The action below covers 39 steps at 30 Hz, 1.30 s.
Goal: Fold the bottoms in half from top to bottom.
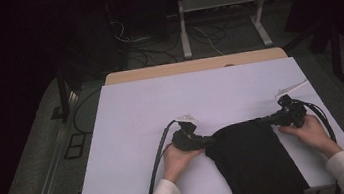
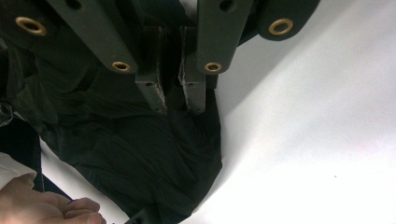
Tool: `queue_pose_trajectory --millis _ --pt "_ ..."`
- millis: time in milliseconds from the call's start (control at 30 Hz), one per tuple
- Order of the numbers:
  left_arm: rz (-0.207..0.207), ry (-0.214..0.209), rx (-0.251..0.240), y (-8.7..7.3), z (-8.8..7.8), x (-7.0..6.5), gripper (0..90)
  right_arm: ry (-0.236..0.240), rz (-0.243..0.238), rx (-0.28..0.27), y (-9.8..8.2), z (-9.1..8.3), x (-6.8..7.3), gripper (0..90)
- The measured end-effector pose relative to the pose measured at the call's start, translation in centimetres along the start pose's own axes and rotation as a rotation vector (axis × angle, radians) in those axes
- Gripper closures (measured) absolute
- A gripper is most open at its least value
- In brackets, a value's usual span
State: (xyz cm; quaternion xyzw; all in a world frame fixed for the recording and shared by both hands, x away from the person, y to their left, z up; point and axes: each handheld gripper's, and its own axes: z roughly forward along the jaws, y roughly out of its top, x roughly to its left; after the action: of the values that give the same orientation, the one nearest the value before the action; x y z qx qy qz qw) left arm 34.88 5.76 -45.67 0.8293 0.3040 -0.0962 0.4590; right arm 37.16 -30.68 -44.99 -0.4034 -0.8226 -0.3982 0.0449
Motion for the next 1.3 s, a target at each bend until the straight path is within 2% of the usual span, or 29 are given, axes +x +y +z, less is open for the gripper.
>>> queue_pose_trajectory --millis 167,300,600,933,1300 --pt "0.01 0.011 -0.004 -0.2 -0.4 -0.3 82.3 0.005 -0.003 -0.017 0.4 0.0 0.5 84.0" --pt "0.022 0.026 -0.002 -0.2 -1.1 -0.5 82.4 -0.012 -0.013 -0.029 0.9 0.2 1.0 84.2" --pt "0.029 0.054 -0.01 -0.1 -2.6 -0.3 82.5 -0.013 -0.017 -0.052 2.2 0.9 1.9 84.4" --pt "0.022 0.087 -0.01 0.2 -4.1 0.9 82.6 -0.02 -0.008 -0.063 3.4 2.0 2.7 84.7" --pt "0.014 0.131 -0.043 1.5 -6.1 2.6 82.8 -0.008 -0.004 -0.098 4.9 2.7 3.2 84.7"
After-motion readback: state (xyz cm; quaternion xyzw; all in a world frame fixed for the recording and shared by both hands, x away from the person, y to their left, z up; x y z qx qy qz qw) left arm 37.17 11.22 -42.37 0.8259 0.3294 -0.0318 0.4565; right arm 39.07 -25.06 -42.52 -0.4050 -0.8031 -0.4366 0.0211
